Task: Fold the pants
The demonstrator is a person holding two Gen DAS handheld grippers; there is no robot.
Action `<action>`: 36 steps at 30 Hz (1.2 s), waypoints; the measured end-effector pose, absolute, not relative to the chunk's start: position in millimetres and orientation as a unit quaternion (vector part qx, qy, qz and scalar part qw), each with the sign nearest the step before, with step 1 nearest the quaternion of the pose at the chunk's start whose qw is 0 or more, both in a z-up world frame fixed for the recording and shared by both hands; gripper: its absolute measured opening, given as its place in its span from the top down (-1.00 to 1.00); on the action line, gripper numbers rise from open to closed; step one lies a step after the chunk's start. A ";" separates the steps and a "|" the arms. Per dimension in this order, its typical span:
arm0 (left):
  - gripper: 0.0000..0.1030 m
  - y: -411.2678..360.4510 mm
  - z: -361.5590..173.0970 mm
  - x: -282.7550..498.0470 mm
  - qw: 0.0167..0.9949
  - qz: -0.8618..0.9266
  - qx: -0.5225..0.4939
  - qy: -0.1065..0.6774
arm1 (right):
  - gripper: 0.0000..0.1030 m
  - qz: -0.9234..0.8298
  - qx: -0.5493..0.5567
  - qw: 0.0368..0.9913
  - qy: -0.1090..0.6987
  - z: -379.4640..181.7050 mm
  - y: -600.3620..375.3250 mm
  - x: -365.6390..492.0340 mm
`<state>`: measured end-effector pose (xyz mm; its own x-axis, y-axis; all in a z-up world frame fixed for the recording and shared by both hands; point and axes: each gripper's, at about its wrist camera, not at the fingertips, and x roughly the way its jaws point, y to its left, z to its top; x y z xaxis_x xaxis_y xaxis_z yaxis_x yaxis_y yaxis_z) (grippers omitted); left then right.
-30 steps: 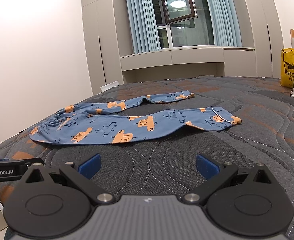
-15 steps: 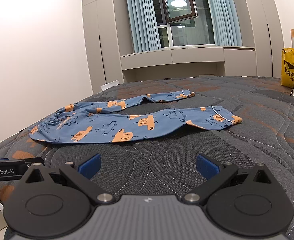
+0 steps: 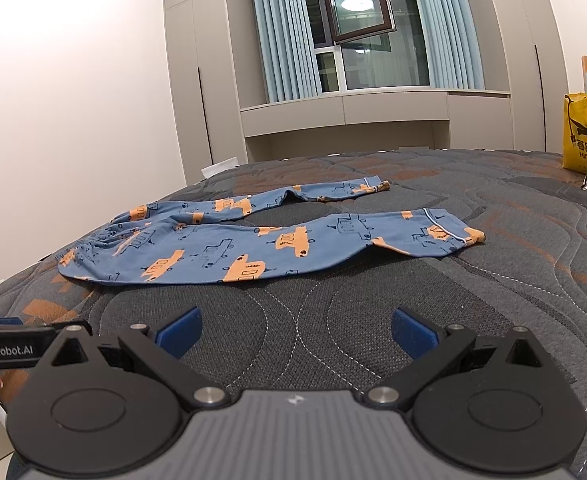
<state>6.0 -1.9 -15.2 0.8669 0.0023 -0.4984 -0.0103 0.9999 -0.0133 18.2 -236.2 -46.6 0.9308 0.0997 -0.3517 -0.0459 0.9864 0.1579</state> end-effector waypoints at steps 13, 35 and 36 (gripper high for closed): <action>-0.99 20.8 3.6 44.7 0.954 -0.002 -0.001 0.301 | -1.00 0.067 0.078 0.978 0.179 -36.4 -244.2 39.7; -0.99 164.1 81.1 302.6 0.958 0.026 0.091 0.269 | -1.00 0.191 0.004 0.950 0.245 40.5 -293.3 288.7; -0.99 169.3 80.0 317.2 0.957 0.024 0.090 0.273 | -1.00 0.197 0.007 0.948 0.251 42.5 -291.6 311.3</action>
<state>317.2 169.3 80.0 0.8495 0.0942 -0.5192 0.0038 0.9828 0.1846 311.3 -291.6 42.5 0.7971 0.3765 -0.4721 -0.3695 0.9225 0.1119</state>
